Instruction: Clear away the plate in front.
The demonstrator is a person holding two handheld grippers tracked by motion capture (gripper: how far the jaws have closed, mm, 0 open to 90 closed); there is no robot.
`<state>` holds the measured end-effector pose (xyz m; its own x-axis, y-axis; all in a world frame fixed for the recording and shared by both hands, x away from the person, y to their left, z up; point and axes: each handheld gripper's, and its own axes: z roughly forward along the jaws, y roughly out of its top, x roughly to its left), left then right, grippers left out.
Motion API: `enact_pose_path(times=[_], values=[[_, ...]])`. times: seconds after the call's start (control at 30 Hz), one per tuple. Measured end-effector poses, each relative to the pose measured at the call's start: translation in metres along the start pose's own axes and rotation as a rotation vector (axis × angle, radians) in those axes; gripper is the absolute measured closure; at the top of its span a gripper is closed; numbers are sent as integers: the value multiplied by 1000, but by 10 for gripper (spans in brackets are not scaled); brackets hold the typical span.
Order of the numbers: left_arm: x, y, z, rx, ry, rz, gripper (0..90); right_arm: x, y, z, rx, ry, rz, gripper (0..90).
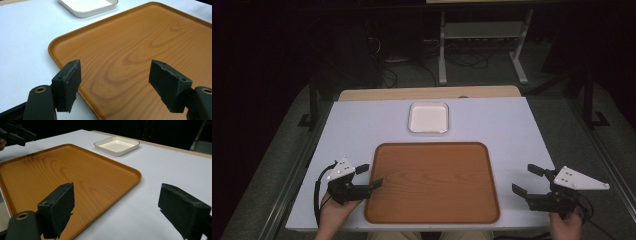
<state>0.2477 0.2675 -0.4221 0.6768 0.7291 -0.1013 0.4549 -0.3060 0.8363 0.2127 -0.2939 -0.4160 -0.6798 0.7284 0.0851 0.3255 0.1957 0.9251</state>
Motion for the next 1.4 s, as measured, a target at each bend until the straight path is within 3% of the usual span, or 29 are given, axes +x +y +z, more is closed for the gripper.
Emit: enact_pose_path(times=[0.63, 0.9, 1.4], values=[[-3, 2, 1, -14, -3, 13, 257, 1, 0, 0, 2, 0, -4, 126], [-7, 6, 6, -20, -8, 44, 257, 1, 0, 0, 3, -3, -3, 126], [-7, 17, 13, -32, -27, 45, 257, 0, 0, 0, 5, -16, 7, 126]])
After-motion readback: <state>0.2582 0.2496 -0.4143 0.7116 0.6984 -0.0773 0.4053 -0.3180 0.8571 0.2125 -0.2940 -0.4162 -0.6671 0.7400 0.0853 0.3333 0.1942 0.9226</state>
